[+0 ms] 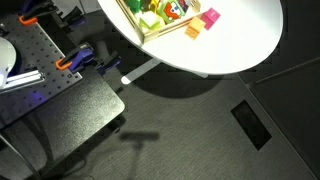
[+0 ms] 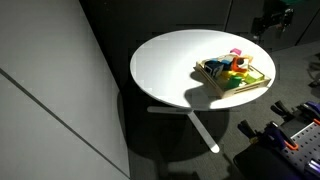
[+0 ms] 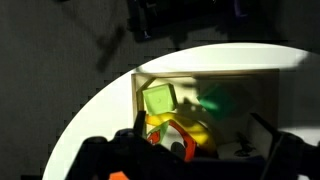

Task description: Pick up the plushy block on the right and put it in the wooden box

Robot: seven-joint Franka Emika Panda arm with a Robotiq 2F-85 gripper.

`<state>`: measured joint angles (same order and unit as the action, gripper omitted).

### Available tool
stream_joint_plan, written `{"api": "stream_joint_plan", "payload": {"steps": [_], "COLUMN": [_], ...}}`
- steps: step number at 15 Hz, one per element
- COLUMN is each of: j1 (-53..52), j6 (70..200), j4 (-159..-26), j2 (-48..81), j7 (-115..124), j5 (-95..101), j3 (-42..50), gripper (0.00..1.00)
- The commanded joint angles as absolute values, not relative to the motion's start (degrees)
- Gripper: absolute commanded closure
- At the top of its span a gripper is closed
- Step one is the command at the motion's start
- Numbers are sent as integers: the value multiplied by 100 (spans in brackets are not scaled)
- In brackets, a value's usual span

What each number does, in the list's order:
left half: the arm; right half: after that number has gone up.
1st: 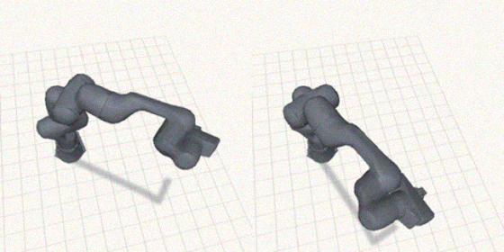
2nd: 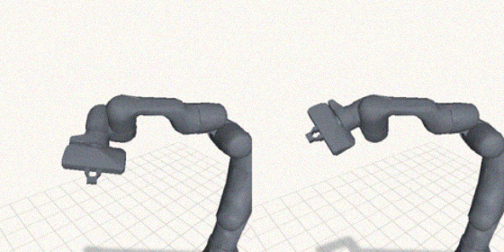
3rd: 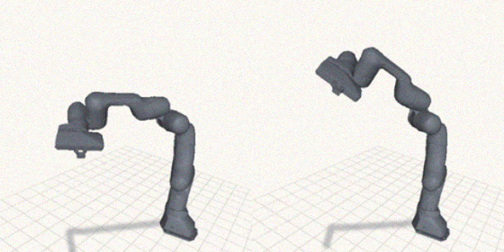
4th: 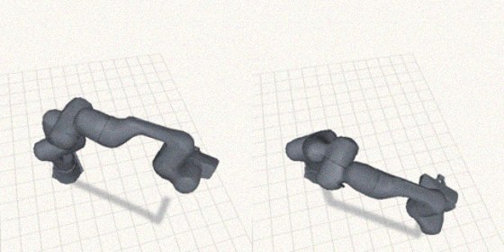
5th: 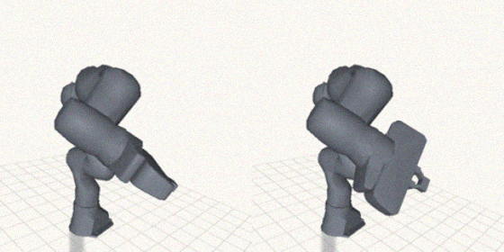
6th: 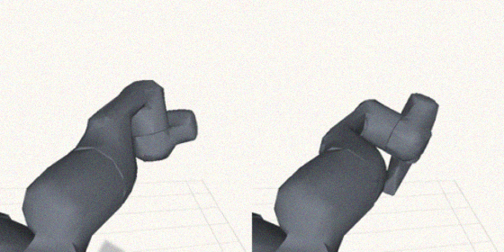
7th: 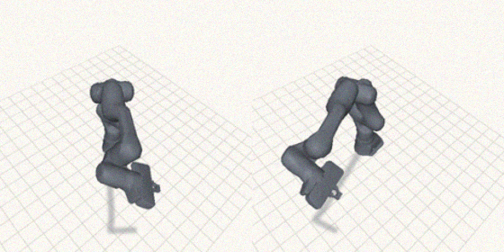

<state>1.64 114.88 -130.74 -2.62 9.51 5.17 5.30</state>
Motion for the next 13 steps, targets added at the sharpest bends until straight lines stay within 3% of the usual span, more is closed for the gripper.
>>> {"api": "stream_joint_plan", "payload": {"steps": [1,13], "j1": [286,373], "j6": [11498,11526], "j4": [-13239,-13147], "j2": [-694,-836], "j7": [237,-170], "j5": [483,401], "j3": [516,519], "gripper": [0,0]}}
